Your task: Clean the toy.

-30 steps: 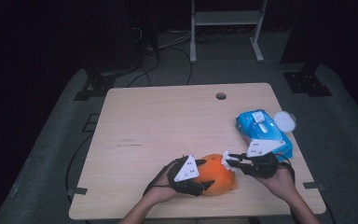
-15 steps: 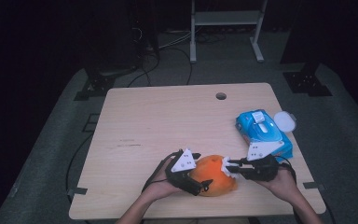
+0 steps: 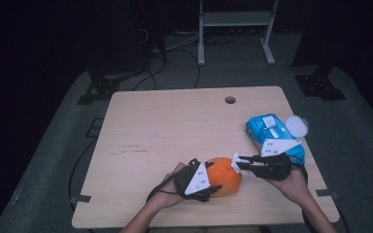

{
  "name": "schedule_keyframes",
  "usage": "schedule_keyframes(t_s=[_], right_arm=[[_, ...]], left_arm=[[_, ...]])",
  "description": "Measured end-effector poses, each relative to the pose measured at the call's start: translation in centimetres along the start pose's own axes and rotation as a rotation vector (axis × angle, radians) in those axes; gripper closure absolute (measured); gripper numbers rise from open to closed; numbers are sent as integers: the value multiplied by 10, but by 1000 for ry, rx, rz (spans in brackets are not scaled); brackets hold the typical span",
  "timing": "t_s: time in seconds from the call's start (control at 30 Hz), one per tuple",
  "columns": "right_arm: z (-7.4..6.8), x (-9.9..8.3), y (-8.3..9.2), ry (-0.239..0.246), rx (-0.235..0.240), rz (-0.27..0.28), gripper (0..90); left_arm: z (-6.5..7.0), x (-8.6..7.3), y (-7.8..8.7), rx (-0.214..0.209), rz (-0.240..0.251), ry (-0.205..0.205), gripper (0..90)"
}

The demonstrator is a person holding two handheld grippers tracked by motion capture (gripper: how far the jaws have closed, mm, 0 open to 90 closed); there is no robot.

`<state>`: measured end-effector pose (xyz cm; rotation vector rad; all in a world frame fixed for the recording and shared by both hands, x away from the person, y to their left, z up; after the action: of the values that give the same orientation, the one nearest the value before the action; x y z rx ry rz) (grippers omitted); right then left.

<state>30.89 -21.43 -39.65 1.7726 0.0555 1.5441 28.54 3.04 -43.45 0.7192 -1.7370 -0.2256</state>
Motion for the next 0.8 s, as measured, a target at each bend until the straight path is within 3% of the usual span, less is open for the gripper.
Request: schedule_keyframes(t_s=[0.1, 0.17, 0.2, 0.3, 0.37, 0.47, 0.6, 0.7, 0.8], right_arm=[[0, -9, -6, -18, 28, -16, 766], [-1, -10, -4, -26, 36, -13, 766], [-2, -10, -3, -30, 40, -10, 766], [-13, -4, -6, -3, 61, -1, 766], [-21, 2, -8, 37, 60, -6, 766], [-19, 3, -6, 39, 60, -2, 766], [-5, -10, 1, -7, 50, -8, 766], [-2, -14, 7, -14, 40, -11, 766], [-7, -7, 6, -6, 60, 13, 766]], left_arm=[[-12, -7, 0, -40, 48, 191, 107], [-18, -13, -3, -61, 29, 285, 60], [-17, -15, -5, -76, 28, 290, 79], [-10, -12, -5, -56, 7, 203, 158], [-11, -12, -2, -51, -2, 176, 193], [-14, -16, 2, -64, 6, 186, 215], [-16, -17, 1, -73, 22, 201, 218], [-15, -16, 1, -72, 24, 199, 217], [-9, -11, -1, -74, 26, 148, 222]])
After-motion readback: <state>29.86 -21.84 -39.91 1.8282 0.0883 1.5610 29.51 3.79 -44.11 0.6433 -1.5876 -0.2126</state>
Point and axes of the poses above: each handheld gripper's, and its own axes: y roughly backward along the jaws, x roughly out of its top, z roughly to its right, the point moved 2 cm from there along -y, roughly forward along the jaws, and after that the axes turned 3 degrees about -x, right-handed, at the moved point
